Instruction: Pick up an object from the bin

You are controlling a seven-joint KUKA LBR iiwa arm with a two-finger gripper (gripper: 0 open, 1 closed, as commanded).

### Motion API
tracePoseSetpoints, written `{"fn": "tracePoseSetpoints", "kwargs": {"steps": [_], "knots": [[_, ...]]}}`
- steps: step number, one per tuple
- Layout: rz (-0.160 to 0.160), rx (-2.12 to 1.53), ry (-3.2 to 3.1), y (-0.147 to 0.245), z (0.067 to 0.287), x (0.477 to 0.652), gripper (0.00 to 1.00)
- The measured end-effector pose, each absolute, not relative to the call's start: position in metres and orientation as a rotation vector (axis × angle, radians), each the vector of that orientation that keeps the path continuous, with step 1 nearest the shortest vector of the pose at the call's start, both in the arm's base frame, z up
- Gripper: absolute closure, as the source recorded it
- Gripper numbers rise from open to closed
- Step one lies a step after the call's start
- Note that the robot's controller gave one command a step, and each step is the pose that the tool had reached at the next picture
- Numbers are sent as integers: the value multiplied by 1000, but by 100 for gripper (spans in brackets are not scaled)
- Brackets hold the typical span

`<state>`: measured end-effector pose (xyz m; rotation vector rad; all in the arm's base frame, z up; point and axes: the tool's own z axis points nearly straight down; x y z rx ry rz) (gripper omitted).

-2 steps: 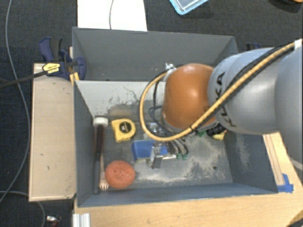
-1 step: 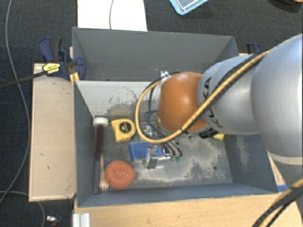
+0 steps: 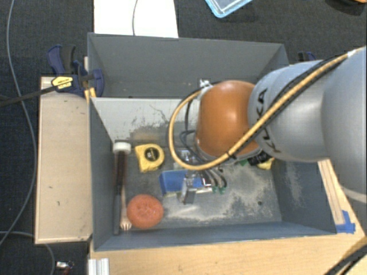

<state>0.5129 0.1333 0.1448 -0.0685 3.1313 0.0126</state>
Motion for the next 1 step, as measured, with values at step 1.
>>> {"fn": "tracePoseSetpoints", "kwargs": {"steps": [1], "knots": [[14,-50,3129,125,223,519,100]]}}
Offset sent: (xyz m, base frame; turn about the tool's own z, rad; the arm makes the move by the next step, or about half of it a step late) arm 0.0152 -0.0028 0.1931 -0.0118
